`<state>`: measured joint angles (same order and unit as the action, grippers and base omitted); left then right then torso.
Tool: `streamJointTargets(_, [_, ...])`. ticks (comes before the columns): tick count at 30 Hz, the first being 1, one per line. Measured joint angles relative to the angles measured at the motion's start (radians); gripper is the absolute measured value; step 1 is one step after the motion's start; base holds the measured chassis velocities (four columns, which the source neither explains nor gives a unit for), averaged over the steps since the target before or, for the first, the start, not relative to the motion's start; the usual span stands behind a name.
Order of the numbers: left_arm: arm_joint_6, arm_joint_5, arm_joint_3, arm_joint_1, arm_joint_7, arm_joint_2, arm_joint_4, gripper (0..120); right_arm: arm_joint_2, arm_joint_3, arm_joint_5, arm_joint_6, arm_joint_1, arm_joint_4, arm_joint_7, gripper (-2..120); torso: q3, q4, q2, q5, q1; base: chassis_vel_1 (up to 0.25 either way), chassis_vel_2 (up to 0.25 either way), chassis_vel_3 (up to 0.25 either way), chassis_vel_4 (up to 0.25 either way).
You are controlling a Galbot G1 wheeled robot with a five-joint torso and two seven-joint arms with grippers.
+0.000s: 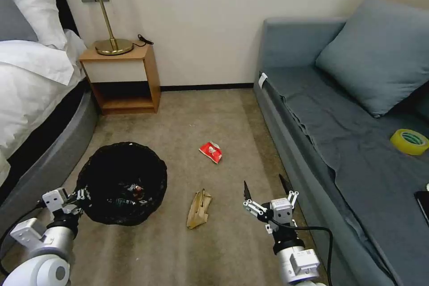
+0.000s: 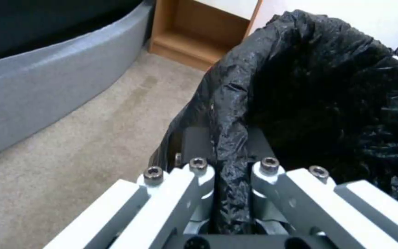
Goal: Pick up the trash bin, then pick up the garbage on the floor and place it into the trash bin.
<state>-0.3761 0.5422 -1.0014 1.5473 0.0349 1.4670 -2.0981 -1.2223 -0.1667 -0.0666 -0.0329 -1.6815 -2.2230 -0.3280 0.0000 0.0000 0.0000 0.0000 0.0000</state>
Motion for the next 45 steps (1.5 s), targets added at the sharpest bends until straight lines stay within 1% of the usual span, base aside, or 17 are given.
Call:
streamJointTargets(14, [0.002, -0.008, -0.020, 0.000, 0.002, -0.002, 0.005, 4, -0.003, 0.004, 0.001, -0.002, 0.003, 0.004, 0.009, 100, 0.000, 0.0000, 0.000, 0.0000, 0.000, -0.004, 0.005, 0.010, -0.008])
streamJointTargets(23, [0.003, -0.008, -0.026, -0.001, 0.004, -0.003, 0.009, 4, -0.005, 0.004, -0.002, -0.009, -0.001, 0.007, 0.015, 100, 0.000, -0.0001, 0.000, 0.0000, 0.000, -0.053, 0.063, 0.050, -0.057])
streamJointTargets(32, [0.004, -0.007, -0.046, 0.002, 0.008, -0.004, 0.013, 4, -0.003, 0.017, -0.001, -0.009, 0.009, 0.016, 0.021, 100, 0.000, 0.0000, 0.000, 0.0000, 0.000, -0.059, 0.060, 0.062, -0.059])
streamJointTargets(45, [0.006, -0.006, -0.049, 0.002, 0.012, -0.008, 0.024, 4, 0.010, 0.051, 0.000, -0.007, 0.033, 0.045, 0.029, 100, 0.000, -0.0001, 0.000, -0.0001, 0.000, -0.062, 0.071, 0.068, -0.073])
